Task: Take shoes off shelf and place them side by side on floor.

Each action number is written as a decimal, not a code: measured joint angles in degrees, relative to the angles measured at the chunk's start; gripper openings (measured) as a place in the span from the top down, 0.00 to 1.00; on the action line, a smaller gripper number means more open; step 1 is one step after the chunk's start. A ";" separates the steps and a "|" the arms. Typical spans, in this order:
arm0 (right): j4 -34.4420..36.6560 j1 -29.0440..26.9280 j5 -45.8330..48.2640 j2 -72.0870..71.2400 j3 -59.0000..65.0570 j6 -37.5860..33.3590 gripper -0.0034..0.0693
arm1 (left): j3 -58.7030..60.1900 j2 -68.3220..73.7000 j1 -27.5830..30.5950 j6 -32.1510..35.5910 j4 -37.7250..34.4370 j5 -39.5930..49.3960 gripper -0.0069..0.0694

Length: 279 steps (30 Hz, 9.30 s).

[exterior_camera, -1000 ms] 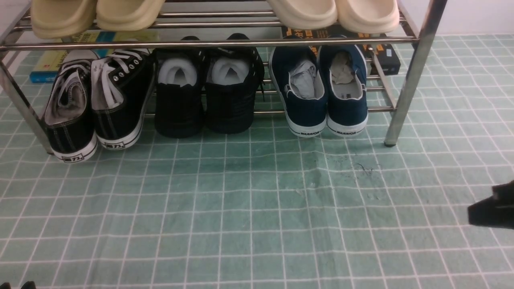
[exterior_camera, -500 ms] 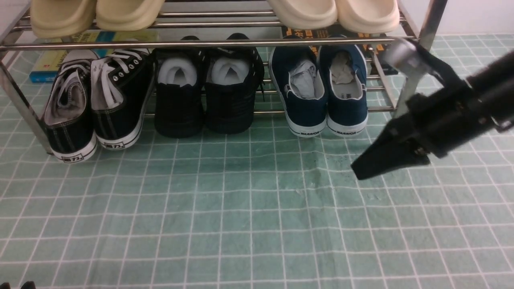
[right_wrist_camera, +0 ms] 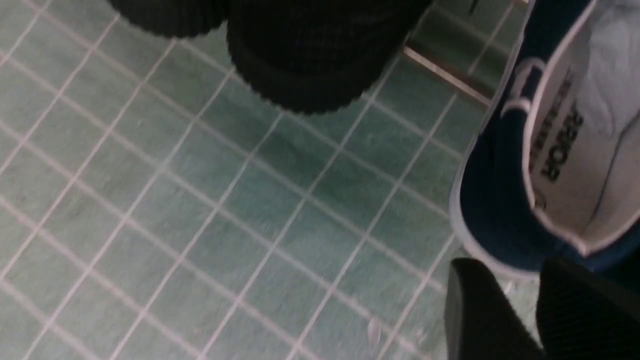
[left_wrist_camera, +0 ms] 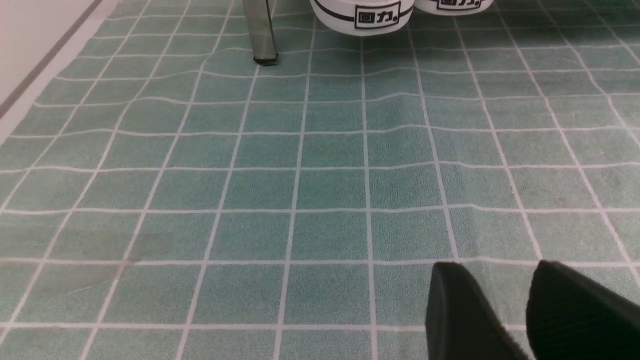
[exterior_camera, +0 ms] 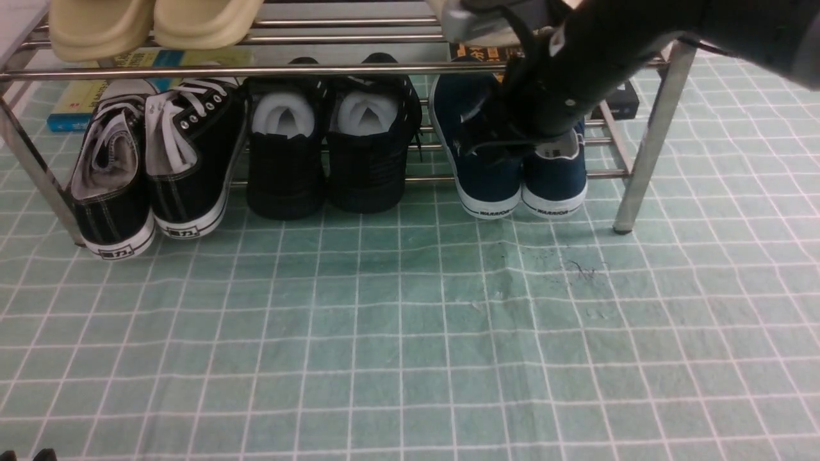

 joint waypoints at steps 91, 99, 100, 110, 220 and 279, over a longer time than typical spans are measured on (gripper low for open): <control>0.53 13.46 -8.75 -5.81 23.91 1.27 0.89 | 0.00 -0.05 0.00 0.00 1.10 0.05 0.59; 1.51 13.46 -9.97 -4.72 23.91 6.07 0.89 | 0.00 -0.05 0.00 0.00 1.10 0.05 0.59; 1.68 13.46 -10.18 -4.72 23.91 7.16 0.89 | 0.00 -0.05 0.00 0.00 1.10 0.05 0.59; 3.24 13.46 -10.26 -4.72 23.91 14.01 0.75 | 0.00 -0.05 0.00 0.00 1.10 0.05 0.59; -12.51 10.60 0.34 -19.01 30.95 17.44 0.91 | 0.00 -0.05 0.00 0.00 1.14 0.05 0.59; -15.52 10.52 5.86 -26.85 30.78 29.32 0.63 | 0.00 -0.05 0.00 0.00 1.14 0.05 0.59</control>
